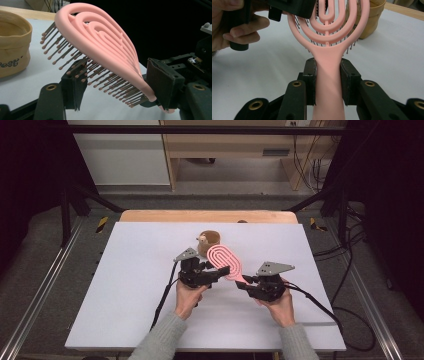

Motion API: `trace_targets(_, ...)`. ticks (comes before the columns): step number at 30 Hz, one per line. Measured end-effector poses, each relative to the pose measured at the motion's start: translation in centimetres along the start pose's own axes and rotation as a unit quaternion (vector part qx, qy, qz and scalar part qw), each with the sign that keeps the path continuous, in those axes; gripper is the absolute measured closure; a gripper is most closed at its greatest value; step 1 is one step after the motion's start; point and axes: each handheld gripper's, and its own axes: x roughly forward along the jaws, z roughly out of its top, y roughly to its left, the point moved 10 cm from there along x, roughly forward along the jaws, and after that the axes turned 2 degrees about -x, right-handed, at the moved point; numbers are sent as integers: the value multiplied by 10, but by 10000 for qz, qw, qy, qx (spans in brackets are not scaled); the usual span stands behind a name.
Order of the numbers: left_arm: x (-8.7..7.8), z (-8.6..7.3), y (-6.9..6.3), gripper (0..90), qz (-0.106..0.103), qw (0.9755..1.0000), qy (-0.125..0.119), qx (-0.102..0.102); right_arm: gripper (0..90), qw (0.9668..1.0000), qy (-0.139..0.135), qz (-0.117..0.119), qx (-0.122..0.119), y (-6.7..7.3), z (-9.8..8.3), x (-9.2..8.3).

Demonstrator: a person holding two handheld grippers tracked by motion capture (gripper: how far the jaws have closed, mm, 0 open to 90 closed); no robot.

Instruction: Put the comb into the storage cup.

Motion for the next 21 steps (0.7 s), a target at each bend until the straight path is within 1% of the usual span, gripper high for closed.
trace_targets(12,-1,1,-1,406,10,9997,-31,-254,702,10000,-19,11,-25,1,-1,2)
trace_targets(19,-3,4,-6,458,43,9996,-133,-236,703,10000,-27,32,-32,2,-1,3)
trace_targets(21,-3,5,-9,482,14,9996,-172,-240,704,10000,-32,33,-33,2,-1,3)
